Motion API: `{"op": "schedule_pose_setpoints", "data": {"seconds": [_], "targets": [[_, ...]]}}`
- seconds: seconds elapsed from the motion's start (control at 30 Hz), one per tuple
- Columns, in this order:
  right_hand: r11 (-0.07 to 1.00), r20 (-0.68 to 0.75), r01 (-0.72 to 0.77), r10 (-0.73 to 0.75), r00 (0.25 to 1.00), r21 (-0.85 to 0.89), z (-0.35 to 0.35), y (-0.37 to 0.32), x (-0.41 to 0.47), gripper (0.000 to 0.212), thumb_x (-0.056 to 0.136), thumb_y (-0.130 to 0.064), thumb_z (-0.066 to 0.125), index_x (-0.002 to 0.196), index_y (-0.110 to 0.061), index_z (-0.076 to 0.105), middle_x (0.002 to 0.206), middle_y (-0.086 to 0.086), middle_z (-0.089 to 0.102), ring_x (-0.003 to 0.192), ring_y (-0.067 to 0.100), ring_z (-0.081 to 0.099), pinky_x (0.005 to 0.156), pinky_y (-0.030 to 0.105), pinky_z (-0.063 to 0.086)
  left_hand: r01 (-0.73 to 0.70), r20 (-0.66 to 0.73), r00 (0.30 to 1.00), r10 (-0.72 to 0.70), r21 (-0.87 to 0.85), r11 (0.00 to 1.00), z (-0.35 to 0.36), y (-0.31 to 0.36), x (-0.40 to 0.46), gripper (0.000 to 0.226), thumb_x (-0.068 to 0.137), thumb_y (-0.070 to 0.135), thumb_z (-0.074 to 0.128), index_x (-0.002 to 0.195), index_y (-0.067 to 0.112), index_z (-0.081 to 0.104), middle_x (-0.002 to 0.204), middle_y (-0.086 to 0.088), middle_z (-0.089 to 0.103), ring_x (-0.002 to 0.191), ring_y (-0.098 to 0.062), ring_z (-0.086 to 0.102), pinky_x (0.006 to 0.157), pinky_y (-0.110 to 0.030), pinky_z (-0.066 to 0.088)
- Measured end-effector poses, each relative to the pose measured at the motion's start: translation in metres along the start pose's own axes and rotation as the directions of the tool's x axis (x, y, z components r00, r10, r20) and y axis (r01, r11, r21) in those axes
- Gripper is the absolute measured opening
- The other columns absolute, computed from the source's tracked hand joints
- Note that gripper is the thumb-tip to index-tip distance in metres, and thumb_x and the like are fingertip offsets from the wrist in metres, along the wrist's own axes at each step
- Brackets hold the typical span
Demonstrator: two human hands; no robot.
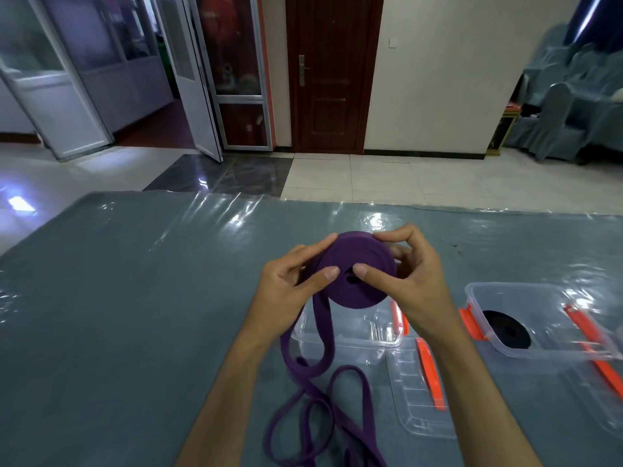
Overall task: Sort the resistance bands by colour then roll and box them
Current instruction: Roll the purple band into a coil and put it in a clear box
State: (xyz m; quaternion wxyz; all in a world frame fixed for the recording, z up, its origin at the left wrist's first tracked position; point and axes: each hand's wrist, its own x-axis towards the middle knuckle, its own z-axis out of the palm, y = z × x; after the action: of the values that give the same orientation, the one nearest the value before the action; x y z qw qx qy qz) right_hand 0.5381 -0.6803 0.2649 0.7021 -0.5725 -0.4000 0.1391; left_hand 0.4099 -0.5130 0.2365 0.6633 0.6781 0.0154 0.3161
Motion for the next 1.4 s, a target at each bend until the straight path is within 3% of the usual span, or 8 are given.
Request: {"op": "schedule_pose_setpoints", "data": {"seconds": [0.2,0.33,0.47,0.63,0.77,0.93,1.23,1.4], "targets": [[0.997,0.091,-0.068,0.070,0.993,-0.023,-0.001,0.003,0.001,0.057,0.073,-0.047,0.094,0.112,-0.036,0.054,0.098,0.014,0.080,0.087,0.033,0.080,0.068,0.036,0.064,-0.003,-0.132,0.991,0.014,0.081,0.997,-0.003,-0.007,-0.003,0.046,0.078,0.038,0.093,0.121,0.034,0.075,0.119,-0.001,0.078,0.114,-0.022,0.074,0.101,-0.034,0.059],[0.999,0.033,0.032,-0.031,0.999,-0.030,0.001,0.005,0.004,0.059,0.083,-0.036,0.088,0.136,-0.034,0.064,0.115,0.005,0.078,0.103,0.027,0.078,0.081,0.035,0.065,0.031,0.029,0.999,-0.031,0.000,1.000,-0.003,-0.005,-0.004,0.059,0.090,0.027,0.084,0.144,0.036,0.063,0.142,0.003,0.068,0.134,-0.019,0.064,0.106,-0.026,0.053],[1.000,-0.030,0.002,-0.001,1.000,0.030,0.006,0.010,0.001,0.043,0.078,-0.030,0.091,0.115,-0.028,0.070,0.106,0.007,0.080,0.094,0.024,0.079,0.074,0.030,0.063,0.006,0.058,0.998,-0.012,0.096,0.995,-0.007,0.006,-0.003,0.057,0.089,0.025,0.084,0.142,0.037,0.065,0.136,0.007,0.072,0.124,-0.015,0.070,0.101,-0.023,0.055],[0.996,0.033,-0.084,0.083,0.996,0.019,0.005,0.016,-0.002,0.040,0.081,-0.039,0.087,0.097,-0.025,0.054,0.077,0.004,0.073,0.071,0.025,0.073,0.058,0.033,0.059,-0.016,-0.012,1.000,0.019,0.204,0.979,-0.004,0.010,-0.005,0.047,0.083,0.034,0.088,0.127,0.041,0.072,0.111,0.010,0.079,0.103,-0.010,0.076,0.092,-0.016,0.055],[0.997,0.056,-0.079,0.079,0.995,-0.005,0.008,0.014,-0.006,0.046,0.087,-0.051,0.078,0.129,-0.035,0.068,0.099,0.011,0.080,0.089,0.029,0.078,0.075,0.036,0.065,0.030,-0.017,0.999,-0.027,0.202,0.979,-0.006,0.006,-0.007,0.049,0.082,0.039,0.089,0.128,0.040,0.071,0.105,0.005,0.080,0.101,-0.016,0.077,0.094,-0.020,0.056],[0.995,0.069,-0.059,0.064,0.996,-0.078,0.011,0.014,-0.005,0.019,0.093,-0.042,0.070,0.108,-0.038,0.080,0.102,-0.003,0.081,0.093,0.015,0.077,0.078,0.021,0.059,0.073,-0.041,0.997,-0.068,0.142,0.987,-0.009,-0.002,-0.012,0.044,0.079,0.044,0.091,0.120,0.035,0.075,0.116,0.003,0.079,0.108,-0.019,0.076,0.093,-0.028,0.060],[0.995,0.168,-0.026,0.042,0.985,-0.099,0.007,0.024,-0.006,0.027,0.100,-0.036,0.067,0.125,-0.038,0.075,0.119,-0.007,0.078,0.109,0.016,0.075,0.086,0.021,0.058,0.111,-0.053,0.993,-0.104,0.156,0.981,-0.012,-0.004,-0.015,0.037,0.079,0.042,0.090,0.113,0.038,0.078,0.114,0.007,0.080,0.109,-0.012,0.075,0.093,-0.020,0.057],[0.997,0.259,-0.026,0.044,0.965,-0.072,-0.001,0.028,-0.006,0.037,0.090,-0.025,0.082,0.127,-0.030,0.075,0.123,-0.003,0.077,0.112,0.019,0.075,0.089,0.025,0.060,0.132,-0.046,0.991,-0.125,0.196,0.972,-0.013,-0.008,-0.017,0.033,0.081,0.040,0.089,0.112,0.042,0.077,0.114,0.009,0.080,0.109,-0.011,0.075,0.095,-0.022,0.056]]}}
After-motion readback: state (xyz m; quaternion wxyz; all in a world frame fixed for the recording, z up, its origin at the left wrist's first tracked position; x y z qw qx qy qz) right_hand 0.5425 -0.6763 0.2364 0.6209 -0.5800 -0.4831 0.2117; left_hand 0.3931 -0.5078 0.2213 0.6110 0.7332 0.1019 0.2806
